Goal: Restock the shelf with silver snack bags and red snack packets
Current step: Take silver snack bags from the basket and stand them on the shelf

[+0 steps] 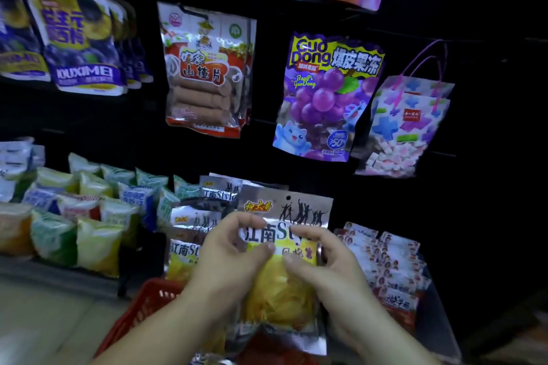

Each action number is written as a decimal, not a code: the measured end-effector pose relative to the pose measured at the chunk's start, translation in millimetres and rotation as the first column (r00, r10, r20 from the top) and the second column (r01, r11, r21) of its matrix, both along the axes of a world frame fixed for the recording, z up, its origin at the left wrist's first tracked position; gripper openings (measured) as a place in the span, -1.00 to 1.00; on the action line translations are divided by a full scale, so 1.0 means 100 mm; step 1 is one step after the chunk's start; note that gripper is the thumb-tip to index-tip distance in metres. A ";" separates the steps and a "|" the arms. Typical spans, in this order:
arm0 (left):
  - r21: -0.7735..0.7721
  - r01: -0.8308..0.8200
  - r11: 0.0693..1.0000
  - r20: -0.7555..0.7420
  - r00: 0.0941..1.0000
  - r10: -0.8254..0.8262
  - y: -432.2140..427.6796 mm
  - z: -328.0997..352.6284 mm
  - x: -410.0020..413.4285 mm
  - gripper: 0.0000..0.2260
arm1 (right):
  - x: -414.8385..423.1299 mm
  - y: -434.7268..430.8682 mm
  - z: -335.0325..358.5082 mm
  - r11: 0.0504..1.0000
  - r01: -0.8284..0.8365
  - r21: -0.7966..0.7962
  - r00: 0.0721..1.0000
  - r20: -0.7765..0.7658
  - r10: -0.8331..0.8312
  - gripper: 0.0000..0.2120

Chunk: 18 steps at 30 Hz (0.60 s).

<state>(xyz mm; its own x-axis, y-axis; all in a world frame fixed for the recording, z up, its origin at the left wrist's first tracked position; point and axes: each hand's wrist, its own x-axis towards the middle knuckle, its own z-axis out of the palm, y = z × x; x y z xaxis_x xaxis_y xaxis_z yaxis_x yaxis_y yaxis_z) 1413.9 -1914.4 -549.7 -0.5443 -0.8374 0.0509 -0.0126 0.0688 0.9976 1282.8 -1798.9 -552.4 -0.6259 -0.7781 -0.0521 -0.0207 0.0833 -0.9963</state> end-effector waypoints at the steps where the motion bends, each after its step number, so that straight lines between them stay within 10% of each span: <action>1: 0.018 -0.011 1.000 0.005 1.000 0.011 0.02 -0.02 0.03 -0.77 | 0.00 -0.02 -0.06 0.998 0.053 -0.021 0.998 -0.023 -0.054 -0.63; 7: 0.119 -0.045 0.992 -0.023 0.999 0.048 -0.04 -0.04 0.07 -0.72 | -0.10 -0.25 -0.12 1.000 -0.019 -0.017 0.998 -0.058 0.018 -0.67; 12: -0.297 -0.028 0.954 0.112 0.992 0.064 -0.36 -0.13 0.10 -0.62 | -0.27 -0.31 -0.06 0.974 -0.207 0.087 0.952 -0.210 0.221 -0.51; 18: -0.844 0.320 0.430 0.427 0.886 0.179 -0.65 -0.18 0.02 -0.54 | -0.44 -0.32 -0.01 0.940 -0.325 0.105 0.914 -0.221 0.341 -0.38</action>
<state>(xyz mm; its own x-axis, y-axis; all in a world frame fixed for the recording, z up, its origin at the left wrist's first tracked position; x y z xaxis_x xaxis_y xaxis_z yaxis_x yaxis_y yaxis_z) 1415.8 -1979.1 -568.2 -0.7672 -0.4128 0.4910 -0.3233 0.9099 0.2598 1239.1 -1831.1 -553.5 -0.3318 -0.9433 0.0062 -0.2887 0.0953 -0.9527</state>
